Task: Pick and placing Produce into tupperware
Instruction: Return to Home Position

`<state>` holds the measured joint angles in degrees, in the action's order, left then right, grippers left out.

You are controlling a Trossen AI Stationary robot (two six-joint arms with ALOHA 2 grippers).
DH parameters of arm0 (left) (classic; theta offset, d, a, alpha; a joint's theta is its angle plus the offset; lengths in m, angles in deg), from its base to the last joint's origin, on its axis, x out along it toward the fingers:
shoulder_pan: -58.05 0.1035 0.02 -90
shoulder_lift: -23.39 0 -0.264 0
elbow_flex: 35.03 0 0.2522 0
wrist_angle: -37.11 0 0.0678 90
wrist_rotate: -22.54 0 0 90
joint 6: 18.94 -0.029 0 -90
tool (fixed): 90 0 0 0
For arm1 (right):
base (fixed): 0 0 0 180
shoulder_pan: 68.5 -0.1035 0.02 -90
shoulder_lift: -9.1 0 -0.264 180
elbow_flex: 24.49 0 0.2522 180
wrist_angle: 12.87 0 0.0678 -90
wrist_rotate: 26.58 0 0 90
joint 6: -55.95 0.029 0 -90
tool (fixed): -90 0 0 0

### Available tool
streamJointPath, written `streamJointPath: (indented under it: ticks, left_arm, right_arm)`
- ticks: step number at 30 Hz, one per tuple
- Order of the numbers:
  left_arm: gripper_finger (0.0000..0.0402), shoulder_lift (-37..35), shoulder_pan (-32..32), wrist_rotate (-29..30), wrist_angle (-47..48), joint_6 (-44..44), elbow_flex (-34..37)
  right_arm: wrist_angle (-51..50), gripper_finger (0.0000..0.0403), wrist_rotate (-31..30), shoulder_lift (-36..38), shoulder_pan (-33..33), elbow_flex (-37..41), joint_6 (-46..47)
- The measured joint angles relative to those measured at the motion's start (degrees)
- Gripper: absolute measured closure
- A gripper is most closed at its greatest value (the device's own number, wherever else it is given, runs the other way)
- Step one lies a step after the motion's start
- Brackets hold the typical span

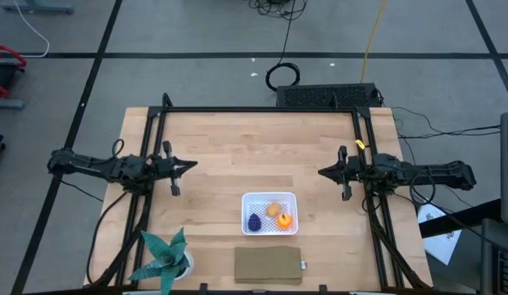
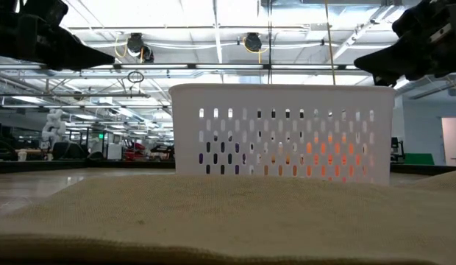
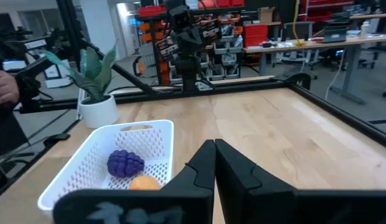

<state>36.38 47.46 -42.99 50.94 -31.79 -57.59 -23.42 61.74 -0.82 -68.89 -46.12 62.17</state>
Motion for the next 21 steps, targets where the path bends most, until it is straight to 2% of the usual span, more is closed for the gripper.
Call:
streamJointPath:
  ticks: [10,16,21]
  left_arm:
    - [0.0401,0.01,1.01,0.01,0.22,-0.54,0.00]
    - [0.0401,-0.02,3.24,-4.87,0.43,-0.19,1.25]
    - [0.0401,-0.01,5.14,-5.19,-1.38,-0.38,3.34]
  right_arm:
    - [-0.25,0.0403,2.23,0.33,2.52,-0.01,-0.90]
    - [-0.43,0.0403,3.44,0.33,2.72,-0.01,0.09]
    - [-0.71,0.0403,3.46,0.33,2.72,-0.01,0.38]
